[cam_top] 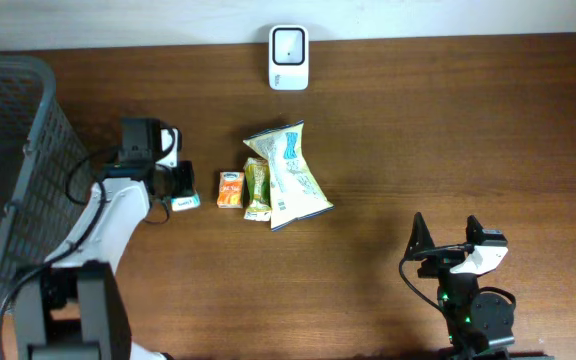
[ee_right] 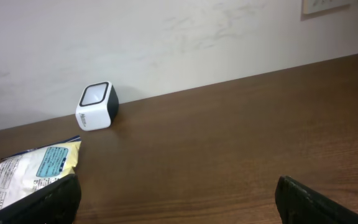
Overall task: Scan the item barcode
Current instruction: 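Carry the green pack out and set it left of the Kleenex pack, then withdraw the left gripper back toward the basket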
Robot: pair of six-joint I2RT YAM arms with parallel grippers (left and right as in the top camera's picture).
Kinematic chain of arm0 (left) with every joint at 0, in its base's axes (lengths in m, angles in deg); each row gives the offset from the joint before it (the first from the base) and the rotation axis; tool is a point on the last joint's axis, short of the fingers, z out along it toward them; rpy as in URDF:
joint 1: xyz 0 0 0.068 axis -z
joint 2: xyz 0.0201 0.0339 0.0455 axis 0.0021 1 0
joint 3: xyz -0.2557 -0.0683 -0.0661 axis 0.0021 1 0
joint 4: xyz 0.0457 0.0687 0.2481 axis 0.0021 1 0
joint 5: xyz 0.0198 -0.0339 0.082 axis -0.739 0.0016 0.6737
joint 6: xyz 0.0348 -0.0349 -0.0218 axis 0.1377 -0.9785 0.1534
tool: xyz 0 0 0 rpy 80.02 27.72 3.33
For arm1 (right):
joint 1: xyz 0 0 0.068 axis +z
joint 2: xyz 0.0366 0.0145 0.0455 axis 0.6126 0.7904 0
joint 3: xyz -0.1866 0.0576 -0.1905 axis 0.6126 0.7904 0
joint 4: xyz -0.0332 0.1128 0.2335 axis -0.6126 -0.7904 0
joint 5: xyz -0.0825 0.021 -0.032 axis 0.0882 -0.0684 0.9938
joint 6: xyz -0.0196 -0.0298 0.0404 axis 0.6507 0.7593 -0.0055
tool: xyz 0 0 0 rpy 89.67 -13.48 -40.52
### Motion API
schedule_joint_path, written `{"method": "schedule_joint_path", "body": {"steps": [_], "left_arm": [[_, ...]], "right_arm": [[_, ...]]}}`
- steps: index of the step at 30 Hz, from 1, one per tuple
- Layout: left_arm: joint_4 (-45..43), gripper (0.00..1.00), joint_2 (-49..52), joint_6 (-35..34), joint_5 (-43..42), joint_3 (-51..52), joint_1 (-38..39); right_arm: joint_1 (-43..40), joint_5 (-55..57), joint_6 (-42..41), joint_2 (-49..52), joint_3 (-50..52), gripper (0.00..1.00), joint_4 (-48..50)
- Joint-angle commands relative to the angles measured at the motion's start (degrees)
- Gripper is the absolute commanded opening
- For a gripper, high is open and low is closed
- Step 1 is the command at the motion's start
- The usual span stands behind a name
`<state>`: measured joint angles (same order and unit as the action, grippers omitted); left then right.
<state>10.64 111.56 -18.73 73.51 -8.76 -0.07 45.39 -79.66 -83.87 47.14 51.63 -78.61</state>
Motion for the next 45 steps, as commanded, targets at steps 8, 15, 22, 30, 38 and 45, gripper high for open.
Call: {"method": "schedule_joint_path", "body": {"steps": [8,15,22,30,38,45], "left_arm": [[-6.14,0.70,3.23,0.90,-1.29,0.98,7.39],[0.74,0.77,2.23,0.94,0.37,-6.23,5.55],[15.50,0.80,-5.18,12.72,2.84,-17.99,-1.95],[15.39,0.91,-11.21,25.09,9.31,-20.87,-10.58],[12.66,0.93,-10.93,29.22,9.27,-20.87,-18.40],[12.17,0.93,-10.95,29.24,5.84,-20.87,-20.09]], "right_arm": [[0.26,0.28,-0.44,-0.17,0.31,0.99,-0.44],[0.26,0.28,-0.44,-0.17,0.31,0.99,-0.46],[0.26,0.28,-0.44,-0.15,0.31,0.99,-0.44],[0.26,0.28,-0.44,-0.17,0.31,0.99,-0.44],[0.26,0.28,-0.44,-0.15,0.31,0.98,-0.44],[0.26,0.28,-0.44,-0.17,0.31,0.99,-0.44]]}}
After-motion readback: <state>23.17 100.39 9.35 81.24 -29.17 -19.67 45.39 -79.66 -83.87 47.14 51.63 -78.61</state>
